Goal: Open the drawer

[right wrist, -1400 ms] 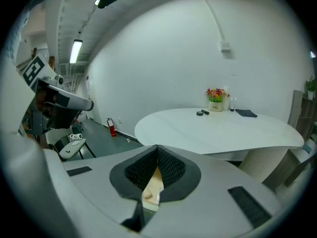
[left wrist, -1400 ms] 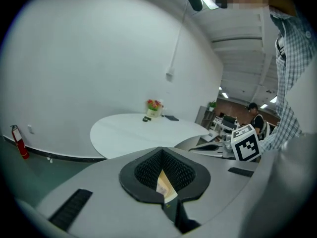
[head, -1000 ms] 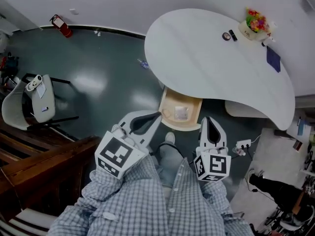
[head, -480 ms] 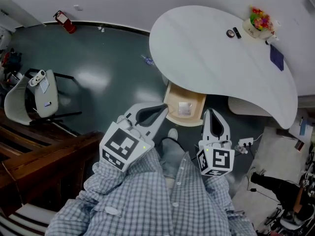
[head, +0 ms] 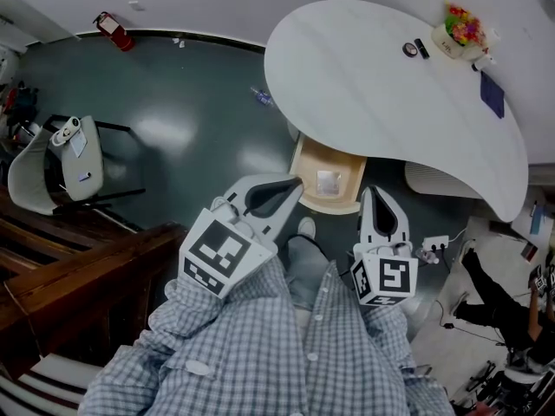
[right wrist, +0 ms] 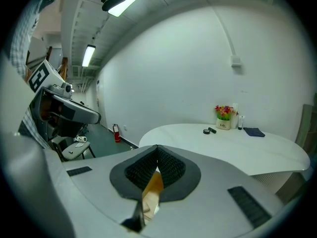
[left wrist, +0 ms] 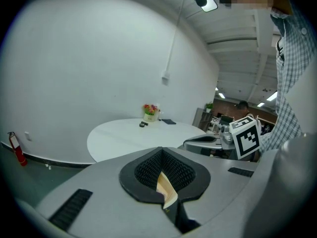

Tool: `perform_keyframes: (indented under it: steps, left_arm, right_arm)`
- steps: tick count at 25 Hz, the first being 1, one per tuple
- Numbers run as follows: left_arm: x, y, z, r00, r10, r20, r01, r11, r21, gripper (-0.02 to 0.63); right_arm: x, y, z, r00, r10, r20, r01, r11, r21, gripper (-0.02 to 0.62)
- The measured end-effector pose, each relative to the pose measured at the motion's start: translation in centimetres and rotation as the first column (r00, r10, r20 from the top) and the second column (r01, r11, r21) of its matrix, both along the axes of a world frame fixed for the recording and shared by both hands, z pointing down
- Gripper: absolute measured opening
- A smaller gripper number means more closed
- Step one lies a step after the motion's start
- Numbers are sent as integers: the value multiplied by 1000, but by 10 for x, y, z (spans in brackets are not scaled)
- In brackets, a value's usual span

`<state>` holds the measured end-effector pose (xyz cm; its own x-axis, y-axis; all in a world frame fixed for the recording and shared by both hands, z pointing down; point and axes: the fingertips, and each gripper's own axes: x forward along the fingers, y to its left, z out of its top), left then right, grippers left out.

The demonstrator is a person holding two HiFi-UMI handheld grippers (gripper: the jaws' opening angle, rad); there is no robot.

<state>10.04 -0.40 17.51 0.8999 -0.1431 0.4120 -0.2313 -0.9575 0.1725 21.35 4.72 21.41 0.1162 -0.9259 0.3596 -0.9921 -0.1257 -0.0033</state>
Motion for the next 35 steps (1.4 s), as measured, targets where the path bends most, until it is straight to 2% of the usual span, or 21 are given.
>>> perform_keyframes:
  steps: [35]
  left_arm:
    - [2,6,7,1000,10,9,-9,1000,-10,5]
  right_arm:
    - [-1,5,9,1000,-20,-16,20,1000,-22,9]
